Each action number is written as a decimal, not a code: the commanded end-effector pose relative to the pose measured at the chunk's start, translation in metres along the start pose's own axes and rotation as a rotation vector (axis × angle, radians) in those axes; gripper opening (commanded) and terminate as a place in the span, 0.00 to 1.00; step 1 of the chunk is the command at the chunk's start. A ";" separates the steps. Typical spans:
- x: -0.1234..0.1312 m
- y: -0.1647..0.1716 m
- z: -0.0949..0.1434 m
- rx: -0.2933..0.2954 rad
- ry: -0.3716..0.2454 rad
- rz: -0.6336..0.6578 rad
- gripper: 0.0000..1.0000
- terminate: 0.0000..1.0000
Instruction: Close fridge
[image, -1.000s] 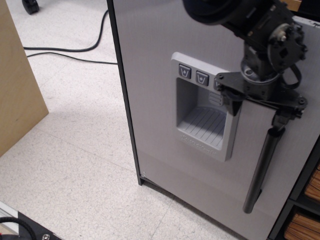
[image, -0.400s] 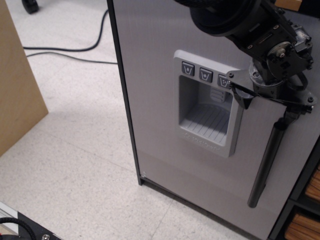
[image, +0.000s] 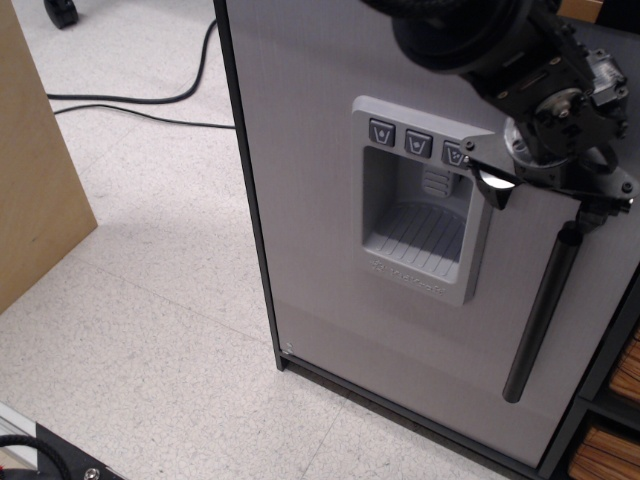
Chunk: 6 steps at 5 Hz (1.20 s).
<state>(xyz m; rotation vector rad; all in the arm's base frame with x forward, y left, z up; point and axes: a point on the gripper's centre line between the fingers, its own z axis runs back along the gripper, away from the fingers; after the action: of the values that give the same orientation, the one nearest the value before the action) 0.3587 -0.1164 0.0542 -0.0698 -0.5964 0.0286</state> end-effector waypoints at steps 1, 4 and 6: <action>0.024 0.003 0.005 0.004 -0.065 0.002 1.00 0.00; -0.030 0.022 0.069 0.087 0.106 -0.053 1.00 0.00; -0.030 0.022 0.069 0.087 0.106 -0.053 1.00 0.00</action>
<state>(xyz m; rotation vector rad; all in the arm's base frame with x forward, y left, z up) 0.2902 -0.0902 0.0723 0.0468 -0.4449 -0.0053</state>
